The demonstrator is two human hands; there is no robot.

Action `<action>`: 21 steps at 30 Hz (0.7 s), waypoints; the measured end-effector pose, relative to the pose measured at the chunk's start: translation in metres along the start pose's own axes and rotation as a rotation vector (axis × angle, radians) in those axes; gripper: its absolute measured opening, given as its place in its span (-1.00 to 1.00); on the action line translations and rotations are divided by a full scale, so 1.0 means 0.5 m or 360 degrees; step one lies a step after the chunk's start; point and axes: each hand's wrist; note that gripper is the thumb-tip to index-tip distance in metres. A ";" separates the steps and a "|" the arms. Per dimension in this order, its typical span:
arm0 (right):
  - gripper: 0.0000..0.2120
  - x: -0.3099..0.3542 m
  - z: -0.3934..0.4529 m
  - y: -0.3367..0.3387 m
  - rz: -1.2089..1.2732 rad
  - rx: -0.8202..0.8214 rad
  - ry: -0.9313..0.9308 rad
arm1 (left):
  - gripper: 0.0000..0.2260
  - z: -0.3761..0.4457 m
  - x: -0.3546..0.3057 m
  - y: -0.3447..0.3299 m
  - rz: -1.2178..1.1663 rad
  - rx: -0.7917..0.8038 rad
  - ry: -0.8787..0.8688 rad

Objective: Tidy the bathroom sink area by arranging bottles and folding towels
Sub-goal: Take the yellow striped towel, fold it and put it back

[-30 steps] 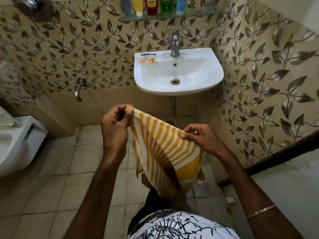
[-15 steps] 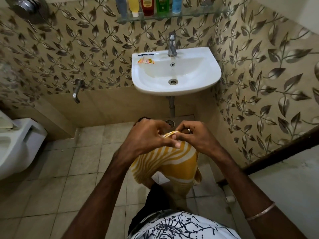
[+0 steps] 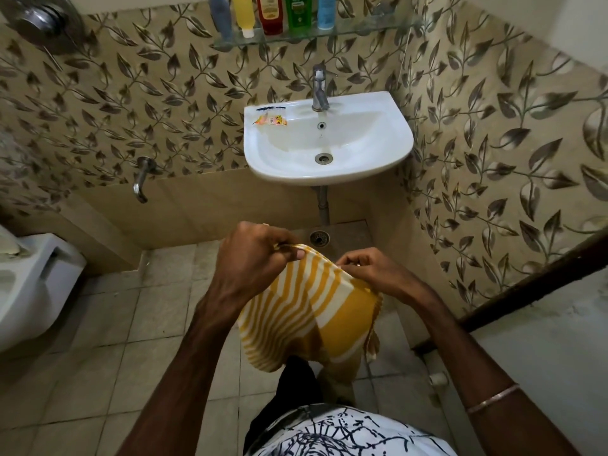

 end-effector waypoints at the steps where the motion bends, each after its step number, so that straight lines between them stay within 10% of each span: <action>1: -0.77 0.005 -0.003 0.000 0.0023 -0.0011 -0.0009 | -0.85 -0.001 0.003 0.006 0.0006 -0.0007 0.0013; 11: -0.72 0.035 -0.010 -0.002 -0.0035 -0.0224 0.0310 | -0.84 -0.011 0.031 0.048 0.0165 0.0029 0.0194; 17: -0.77 0.057 -0.017 -0.026 -0.0191 -0.0199 0.0460 | -0.20 -0.013 -0.017 0.052 0.0213 0.0473 0.0124; 21: -0.77 0.073 -0.018 -0.038 -0.0269 -0.0166 0.0562 | -0.34 -0.006 -0.045 0.007 0.0030 0.0597 -0.0067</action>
Point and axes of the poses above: each hand's wrist, its own z-axis towards the middle knuckle, its own y-axis out of the back of the hand, x = y × z, and after that the axes turned 7 degrees about z, right-handed
